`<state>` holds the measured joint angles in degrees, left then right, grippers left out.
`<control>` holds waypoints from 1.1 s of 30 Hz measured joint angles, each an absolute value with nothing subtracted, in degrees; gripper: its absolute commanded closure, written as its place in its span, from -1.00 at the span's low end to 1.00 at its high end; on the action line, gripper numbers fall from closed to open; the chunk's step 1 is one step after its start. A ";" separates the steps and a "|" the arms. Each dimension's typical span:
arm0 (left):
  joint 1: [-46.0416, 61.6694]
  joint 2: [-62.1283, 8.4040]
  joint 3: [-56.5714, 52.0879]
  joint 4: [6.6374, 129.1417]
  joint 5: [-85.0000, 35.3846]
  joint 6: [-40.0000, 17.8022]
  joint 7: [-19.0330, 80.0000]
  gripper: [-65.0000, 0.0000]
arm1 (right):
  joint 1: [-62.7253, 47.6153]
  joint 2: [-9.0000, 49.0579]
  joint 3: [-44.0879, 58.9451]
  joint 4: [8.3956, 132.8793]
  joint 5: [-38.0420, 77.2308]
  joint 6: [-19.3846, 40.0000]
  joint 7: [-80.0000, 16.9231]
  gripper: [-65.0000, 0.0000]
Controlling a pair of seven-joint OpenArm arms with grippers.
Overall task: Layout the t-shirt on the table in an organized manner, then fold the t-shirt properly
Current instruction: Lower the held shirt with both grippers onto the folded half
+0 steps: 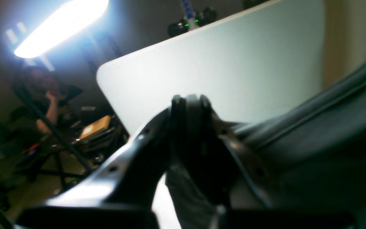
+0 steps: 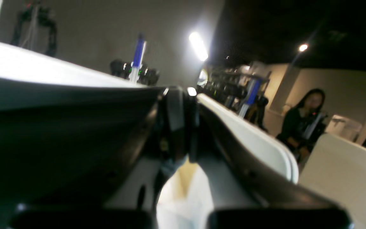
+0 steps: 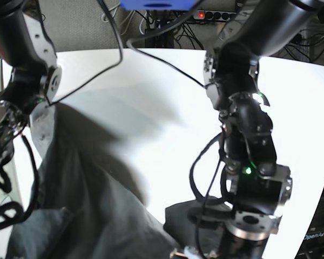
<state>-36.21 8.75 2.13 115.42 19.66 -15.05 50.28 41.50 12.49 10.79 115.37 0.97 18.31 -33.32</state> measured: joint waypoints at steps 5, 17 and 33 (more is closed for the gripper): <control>-35.79 8.78 6.46 115.59 19.14 -11.62 49.23 0.99 | 45.56 14.79 11.92 115.42 1.02 18.44 -33.06 1.00; -22.44 8.99 9.06 115.72 18.28 -5.37 48.49 0.99 | 44.29 14.39 11.35 111.92 1.85 19.59 -30.52 1.00; -2.55 8.56 1.96 115.35 20.82 -4.45 51.00 0.99 | 40.71 11.62 9.54 99.53 -0.45 17.12 -21.30 1.00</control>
